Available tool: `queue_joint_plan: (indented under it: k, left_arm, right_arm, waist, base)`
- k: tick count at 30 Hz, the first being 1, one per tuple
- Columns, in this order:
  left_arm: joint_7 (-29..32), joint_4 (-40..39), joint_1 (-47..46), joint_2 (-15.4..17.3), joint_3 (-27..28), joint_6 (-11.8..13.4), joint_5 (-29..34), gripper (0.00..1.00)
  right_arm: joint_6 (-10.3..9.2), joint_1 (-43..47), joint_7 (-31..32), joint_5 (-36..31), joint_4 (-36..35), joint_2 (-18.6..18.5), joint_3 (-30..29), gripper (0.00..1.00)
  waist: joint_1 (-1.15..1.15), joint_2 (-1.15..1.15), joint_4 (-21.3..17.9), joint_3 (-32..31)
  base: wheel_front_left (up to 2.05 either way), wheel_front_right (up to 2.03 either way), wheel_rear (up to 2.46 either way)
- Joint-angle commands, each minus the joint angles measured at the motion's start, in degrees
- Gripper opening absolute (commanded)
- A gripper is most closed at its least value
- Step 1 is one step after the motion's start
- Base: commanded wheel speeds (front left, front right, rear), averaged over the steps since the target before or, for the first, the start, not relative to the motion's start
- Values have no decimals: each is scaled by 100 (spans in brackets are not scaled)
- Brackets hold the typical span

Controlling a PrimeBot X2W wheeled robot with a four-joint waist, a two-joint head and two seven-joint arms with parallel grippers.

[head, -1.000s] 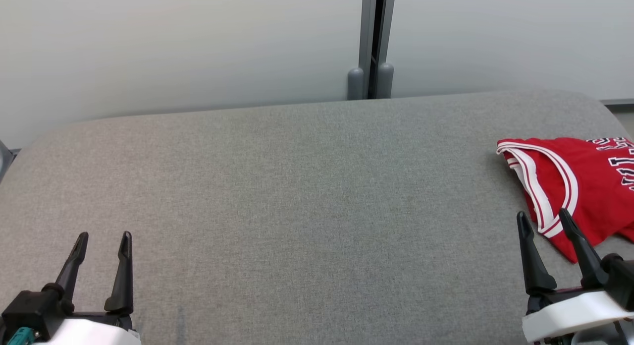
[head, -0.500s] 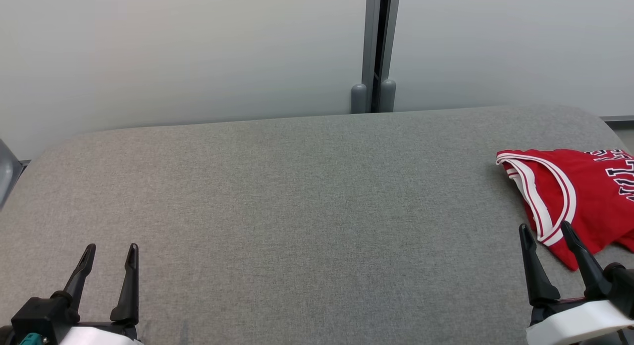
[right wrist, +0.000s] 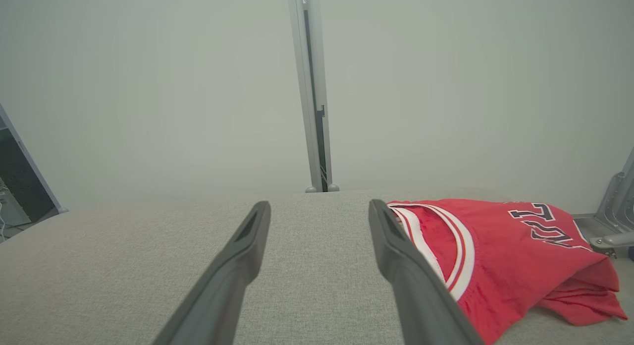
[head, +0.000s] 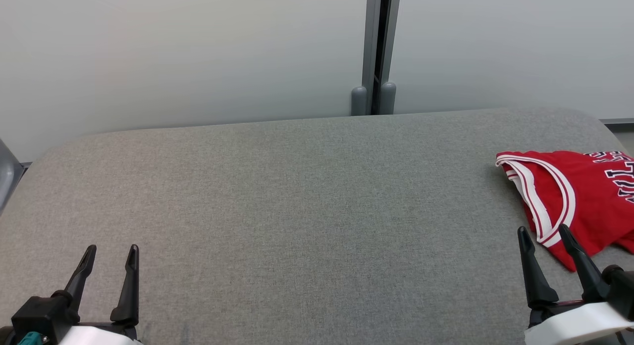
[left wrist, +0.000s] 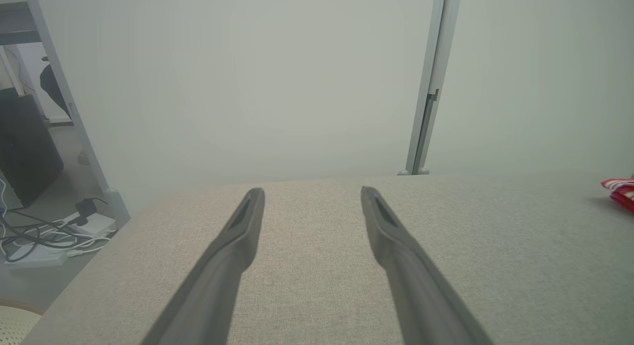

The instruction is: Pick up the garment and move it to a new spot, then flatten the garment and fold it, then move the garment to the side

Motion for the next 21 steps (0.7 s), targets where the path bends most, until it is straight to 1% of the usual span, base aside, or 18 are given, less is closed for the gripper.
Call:
queue_joint_plan:
  k: [1, 21]
  left_arm:
    - [0, -30, -2, 27, 7, 26, -39, 100]
    - [7, -42, 21, 55, -54, 97, -96, 100]
  right_arm:
    - [-2, 28, -27, 12, 9, -6, 2, 100]
    - [-2, 65, 30, 47, -1, 30, 1, 100]
  waist:
    - [0, 0, -2, 6]
    - [0, 0, 24, -28]
  base:
    - [0, 0, 0]
    - [0, 0, 0]
